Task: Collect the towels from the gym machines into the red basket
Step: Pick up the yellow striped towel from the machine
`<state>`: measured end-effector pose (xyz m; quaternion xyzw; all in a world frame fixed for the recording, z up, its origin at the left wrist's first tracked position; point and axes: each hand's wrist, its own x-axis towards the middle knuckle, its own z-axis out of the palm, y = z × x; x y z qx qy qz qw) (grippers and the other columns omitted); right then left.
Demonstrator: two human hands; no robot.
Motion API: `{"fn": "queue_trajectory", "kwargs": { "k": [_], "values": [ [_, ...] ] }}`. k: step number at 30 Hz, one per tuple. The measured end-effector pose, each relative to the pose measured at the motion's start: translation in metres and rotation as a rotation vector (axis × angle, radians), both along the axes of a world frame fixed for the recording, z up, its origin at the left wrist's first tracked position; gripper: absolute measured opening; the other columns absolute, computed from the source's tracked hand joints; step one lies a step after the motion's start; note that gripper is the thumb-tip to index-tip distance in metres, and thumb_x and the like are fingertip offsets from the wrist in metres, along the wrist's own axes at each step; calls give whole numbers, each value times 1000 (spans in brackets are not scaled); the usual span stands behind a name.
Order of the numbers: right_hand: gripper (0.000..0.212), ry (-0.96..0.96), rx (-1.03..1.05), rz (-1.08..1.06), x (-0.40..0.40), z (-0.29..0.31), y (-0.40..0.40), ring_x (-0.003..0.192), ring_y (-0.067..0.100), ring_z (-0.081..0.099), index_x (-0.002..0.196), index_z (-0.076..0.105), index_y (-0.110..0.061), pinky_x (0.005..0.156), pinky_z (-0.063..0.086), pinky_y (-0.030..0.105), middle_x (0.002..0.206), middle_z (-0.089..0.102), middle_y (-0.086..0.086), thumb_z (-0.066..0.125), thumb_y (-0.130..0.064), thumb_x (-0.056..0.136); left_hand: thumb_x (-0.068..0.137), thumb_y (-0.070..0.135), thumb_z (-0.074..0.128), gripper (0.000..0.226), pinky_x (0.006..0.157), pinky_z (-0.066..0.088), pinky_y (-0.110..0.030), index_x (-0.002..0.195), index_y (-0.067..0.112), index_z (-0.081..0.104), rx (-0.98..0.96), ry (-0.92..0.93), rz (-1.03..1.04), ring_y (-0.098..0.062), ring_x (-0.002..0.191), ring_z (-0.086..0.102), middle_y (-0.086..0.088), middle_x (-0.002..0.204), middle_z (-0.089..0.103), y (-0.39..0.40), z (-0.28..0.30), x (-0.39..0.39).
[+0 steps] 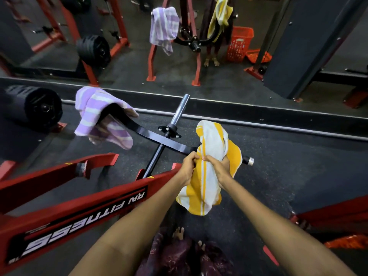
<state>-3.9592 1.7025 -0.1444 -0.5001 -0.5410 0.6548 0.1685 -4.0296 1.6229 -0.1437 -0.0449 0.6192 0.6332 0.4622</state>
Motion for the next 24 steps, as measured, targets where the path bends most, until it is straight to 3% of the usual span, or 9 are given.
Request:
{"fn": "queue_trajectory", "kwargs": {
  "k": [4, 8, 12, 14, 17, 18, 20, 21, 24],
  "values": [
    [79, 52, 22, 24, 23, 6, -6, 109, 27, 60, 124, 55, -12, 96, 50, 47, 121, 63, 7, 78, -26, 49, 89, 31, 47, 25, 58, 40, -23, 69, 19, 57, 17, 10, -41, -10, 58, 52, 5, 60, 56, -6, 0, 16],
    [82, 102, 27, 29, 46, 18, -10, 106, 27, 60, 125, 54, -11, 91, 51, 39, 119, 63, 6, 74, -21, 45, 93, 38, 47, 32, 43, 38, -14, 67, 20, 54, 78, 51, -65, -1, 38, 46, 11, 43, 51, -15, 6, 31],
    [84, 128, 90, 112, 64, 37, -33, 105, 23, 61, 120, 54, -15, 91, 51, 38, 118, 63, 2, 79, -25, 40, 94, 46, 45, 30, 68, 53, -24, 98, 24, 65, 159, 43, -125, -12, 78, 65, 0, 87, 69, -32, 19, 52],
    [85, 160, 138, 162, 71, 44, -53, 105, 21, 63, 121, 55, -17, 91, 53, 38, 118, 65, 1, 84, -27, 41, 92, 37, 53, 32, 77, 56, -31, 114, 15, 62, 202, 77, -140, -19, 85, 67, -8, 98, 69, -46, 27, 60],
    [83, 184, 196, 243, 79, 49, -83, 111, 17, 58, 134, 43, -17, 90, 50, 30, 125, 57, -6, 82, -18, 61, 69, 27, 72, 51, 81, 55, -38, 113, 4, 63, 212, 112, -99, -28, 83, 66, -19, 101, 67, -74, 38, 70],
    [69, 191, 189, 269, 84, 50, -93, 107, 15, 57, 130, 47, -16, 85, 48, 26, 118, 58, -6, 76, -13, 67, 65, 26, 71, 52, 83, 54, -41, 111, 2, 64, 193, 110, -68, -31, 84, 65, -21, 104, 66, -86, 40, 71],
    [20, 242, 143, 270, 92, 53, -112, 86, 11, 57, 95, 59, -16, 70, 45, 20, 90, 61, -5, 63, -11, 76, 56, 30, 71, 61, 95, 51, -49, 110, 2, 65, 142, 101, -2, -36, 97, 64, -25, 115, 64, -108, 28, 68],
    [9, 278, 115, 236, 97, 53, -123, 76, 8, 55, 78, 57, -18, 66, 43, 20, 76, 59, -6, 58, -9, 83, 51, 34, 71, 66, 100, 46, -52, 109, 4, 66, 122, 89, -5, -38, 106, 62, -25, 122, 62, -119, 18, 67],
    [23, 211, 145, -14, 111, 47, -149, 79, 11, 59, 71, 64, -23, 76, 47, 33, 77, 66, -5, 54, -22, 91, 44, 36, 68, 59, 101, 45, -46, 98, 13, 64, 98, 64, -15, -37, 107, 61, -21, 118, 63, -153, 9, 73]
  ]
}}
